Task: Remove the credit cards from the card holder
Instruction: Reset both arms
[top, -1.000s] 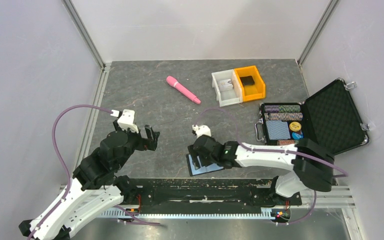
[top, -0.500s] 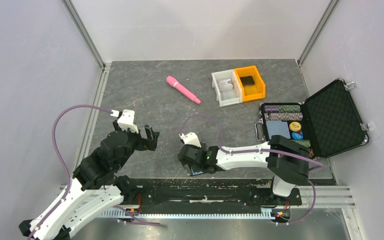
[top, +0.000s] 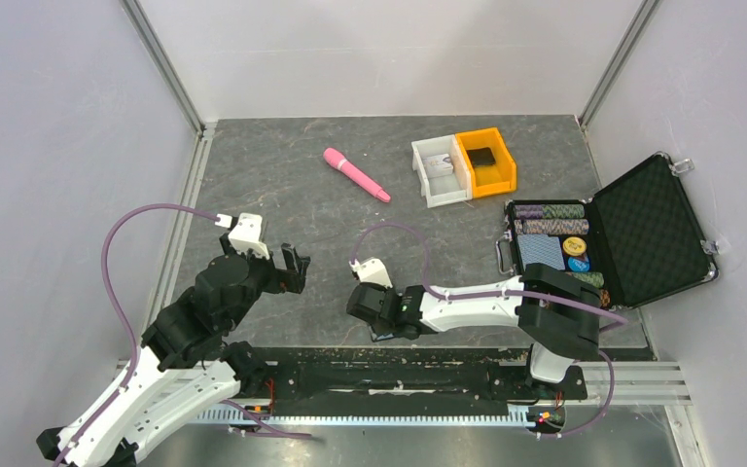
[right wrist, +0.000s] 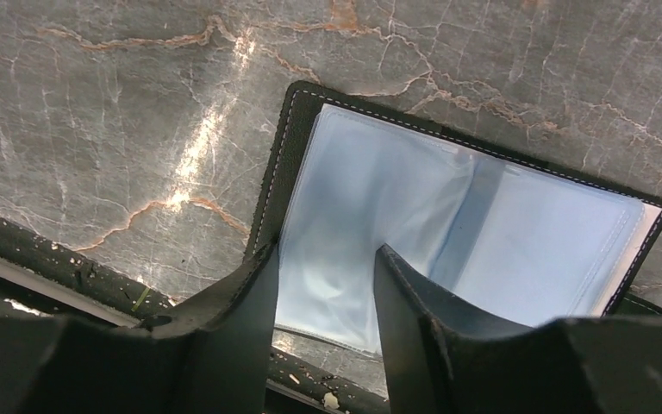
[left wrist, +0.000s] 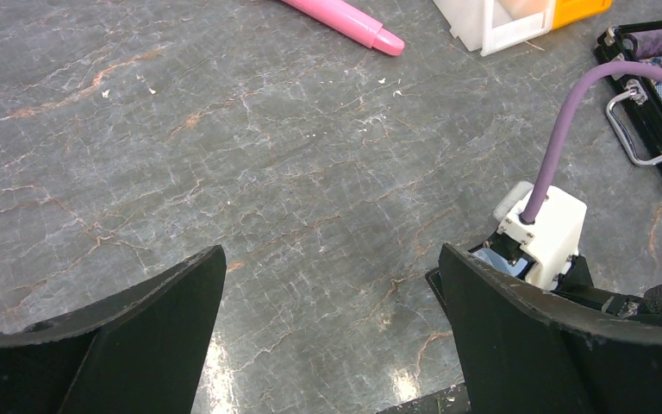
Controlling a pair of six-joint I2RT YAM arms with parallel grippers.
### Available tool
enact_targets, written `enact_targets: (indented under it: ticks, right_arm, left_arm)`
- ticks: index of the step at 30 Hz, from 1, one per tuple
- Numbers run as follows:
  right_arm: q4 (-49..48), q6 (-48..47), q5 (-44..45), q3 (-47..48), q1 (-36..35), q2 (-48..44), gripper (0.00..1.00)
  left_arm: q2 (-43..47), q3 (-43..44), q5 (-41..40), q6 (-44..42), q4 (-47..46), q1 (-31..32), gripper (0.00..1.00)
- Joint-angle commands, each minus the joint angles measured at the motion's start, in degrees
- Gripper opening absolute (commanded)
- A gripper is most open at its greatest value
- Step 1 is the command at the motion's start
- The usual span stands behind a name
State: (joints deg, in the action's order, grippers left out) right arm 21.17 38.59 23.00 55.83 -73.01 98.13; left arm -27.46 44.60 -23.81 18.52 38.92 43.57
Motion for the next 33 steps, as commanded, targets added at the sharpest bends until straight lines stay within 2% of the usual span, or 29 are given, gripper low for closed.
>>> enact_targets:
  ticks: [1,12,17,23,26,31,33]
  right_arm:
    - [-0.70,0.89,2.76,-1.42,-0.20,0.43,0.41]
    - [-3.72,-0.71,3.21,-3.01,0.56,-0.96,0.03]
    - [-5.92,-1.38,3.71,-2.95,1.99,-3.62,0.01]
    - [-5.46,-2.89,1.37,0.26,4.56,-6.73,0.39]
    - [-4.48,-4.42,2.34,0.66,5.56,-10.84,0.55]
    - [-0.09,-7.51,9.78,0.36,6.00,-20.38,0.75]
    - [1.34,-8.29,12.72,-0.34,6.04,-24.49,0.87]
  left_arm:
    - [0.13,-0.39,-0.01,-0.51,-1.04,-0.07,1.00]
    - [-0.40,-0.39,0.03,-0.42,-1.08,-0.09,1.00]
    - [-0.49,-0.43,0.07,-0.07,-1.12,-0.07,1.00]
    - [-0.66,-0.08,0.21,0.28,-1.11,-0.07,1.00]
    - [-0.53,0.77,0.42,0.93,-0.54,-0.11,1.00]
    - [-0.57,3.64,1.75,2.70,0.52,-0.07,1.00]
    - [-0.57,5.12,2.58,3.46,0.72,-0.07,1.00]
